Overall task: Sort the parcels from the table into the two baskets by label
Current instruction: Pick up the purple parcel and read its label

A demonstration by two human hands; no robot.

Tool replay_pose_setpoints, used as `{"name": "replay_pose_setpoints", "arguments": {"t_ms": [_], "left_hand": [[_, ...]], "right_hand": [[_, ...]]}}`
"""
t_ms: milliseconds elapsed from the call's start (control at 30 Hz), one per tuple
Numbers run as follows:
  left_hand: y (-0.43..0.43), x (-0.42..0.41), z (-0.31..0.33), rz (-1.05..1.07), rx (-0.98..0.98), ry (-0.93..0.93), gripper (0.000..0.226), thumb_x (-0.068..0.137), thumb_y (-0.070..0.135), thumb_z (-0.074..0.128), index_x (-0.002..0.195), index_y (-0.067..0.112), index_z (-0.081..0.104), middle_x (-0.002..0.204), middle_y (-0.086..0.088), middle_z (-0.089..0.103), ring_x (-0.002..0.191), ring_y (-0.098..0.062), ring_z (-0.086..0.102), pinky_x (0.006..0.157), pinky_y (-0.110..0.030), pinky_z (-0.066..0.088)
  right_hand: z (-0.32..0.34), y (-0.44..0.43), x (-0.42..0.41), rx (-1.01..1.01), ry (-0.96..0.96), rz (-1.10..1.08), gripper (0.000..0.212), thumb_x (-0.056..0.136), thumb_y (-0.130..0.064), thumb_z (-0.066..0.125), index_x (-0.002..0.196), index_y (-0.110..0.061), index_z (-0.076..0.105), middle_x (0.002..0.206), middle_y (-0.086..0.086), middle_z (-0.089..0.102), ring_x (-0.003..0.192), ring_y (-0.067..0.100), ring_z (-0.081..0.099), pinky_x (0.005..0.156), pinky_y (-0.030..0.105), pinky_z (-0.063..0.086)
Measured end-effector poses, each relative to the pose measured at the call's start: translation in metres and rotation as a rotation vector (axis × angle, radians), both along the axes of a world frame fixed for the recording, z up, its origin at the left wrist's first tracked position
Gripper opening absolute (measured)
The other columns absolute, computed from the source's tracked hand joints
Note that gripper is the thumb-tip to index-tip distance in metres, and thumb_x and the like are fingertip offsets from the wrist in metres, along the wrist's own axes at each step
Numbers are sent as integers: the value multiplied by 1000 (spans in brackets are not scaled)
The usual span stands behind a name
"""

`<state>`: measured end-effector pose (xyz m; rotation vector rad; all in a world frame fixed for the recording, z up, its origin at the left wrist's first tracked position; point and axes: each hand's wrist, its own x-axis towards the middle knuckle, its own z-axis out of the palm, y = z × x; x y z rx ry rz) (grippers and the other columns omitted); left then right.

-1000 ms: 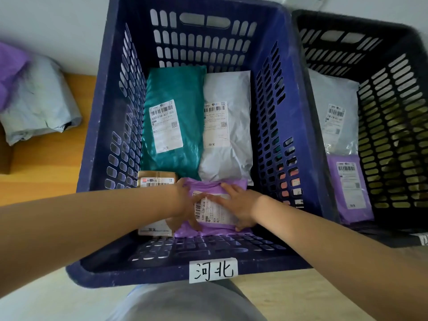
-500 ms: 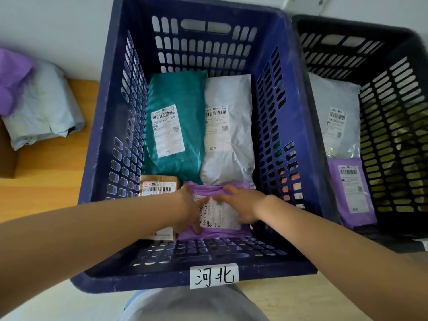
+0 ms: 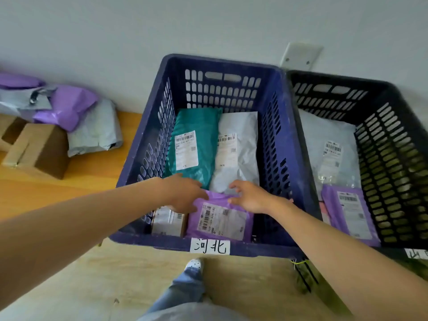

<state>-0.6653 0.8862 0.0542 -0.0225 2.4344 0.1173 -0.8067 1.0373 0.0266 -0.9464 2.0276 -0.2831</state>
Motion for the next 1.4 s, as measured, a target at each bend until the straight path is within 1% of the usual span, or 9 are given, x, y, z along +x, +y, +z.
{"name": "replay_pose_setpoints", "arguments": {"t_ms": [133, 233, 367, 533, 733, 900, 1200, 1300, 1400], "left_hand": [[5, 15, 18, 134, -52, 121, 47, 98, 39, 44, 144, 29, 38, 138, -2, 48, 129, -25, 46, 109, -48, 33], [12, 29, 32, 271, -71, 210, 48, 99, 40, 42, 146, 30, 35, 145, -2, 43, 133, -25, 43, 111, -47, 31], [15, 48, 57, 533, -61, 424, 49, 99, 38, 45, 146, 29, 36, 149, 0, 39, 135, -23, 40, 112, -42, 31], [5, 82, 95, 808, -32, 654, 46, 99, 31, 48, 144, 26, 40, 148, -2, 41, 130, -24, 45, 108, -40, 38], [-20, 132, 122, 1024, -15, 860, 43, 99, 25, 48, 142, 26, 43, 146, 0, 45, 124, -22, 51, 98, -31, 40], [-56, 181, 121, 1111, -40, 926, 42, 99, 28, 50, 141, 28, 44, 137, -1, 51, 115, -18, 53, 83, -21, 38], [-160, 290, 115, 1189, 20, 1003, 40, 97, 25, 51, 137, 25, 49, 133, 0, 56, 114, -16, 54, 85, -22, 43], [-197, 329, 114, 1211, 34, 1006, 41, 98, 21, 50, 139, 24, 47, 135, -2, 55, 118, -20, 55, 92, -31, 47], [-233, 367, 111, 1217, 47, 971, 44, 98, 17, 50, 141, 23, 46, 127, -11, 59, 110, -31, 59, 83, -36, 51]], "right_hand": [[15, -1, 5, -141, -3, -52, 50, 95, -26, 60, 141, -19, 42, 141, 9, 45, 112, 24, 57, 93, 35, 51], [28, -6, 12, -279, -10, -75, 47, 96, -26, 59, 140, -20, 43, 138, 6, 46, 109, 21, 57, 79, 30, 51], [52, -20, 25, -454, 7, -67, 43, 97, -21, 57, 139, -16, 46, 137, 7, 49, 107, 17, 55, 86, 30, 49], [82, -46, 47, -615, 19, -90, 36, 99, -17, 52, 135, -14, 49, 133, 3, 51, 98, 11, 52, 71, 18, 43], [108, -89, 82, -732, 28, -49, 32, 99, -16, 50, 131, -17, 52, 127, 1, 54, 100, 11, 54, 79, 21, 41], [126, -134, 120, -804, 11, -15, 31, 99, -15, 51, 130, -15, 52, 123, 0, 55, 101, 11, 54, 81, 20, 41], [136, -245, 214, -843, 63, 21, 32, 99, -15, 51, 131, -11, 51, 129, 6, 56, 105, 9, 51, 83, 18, 40], [134, -285, 250, -830, 70, 19, 31, 99, -14, 51, 130, -10, 52, 128, 7, 56, 104, 10, 52, 83, 19, 42], [128, -326, 281, -813, 90, -9, 31, 98, -13, 52, 129, -10, 53, 128, 9, 57, 106, 16, 56, 82, 21, 42]]}}
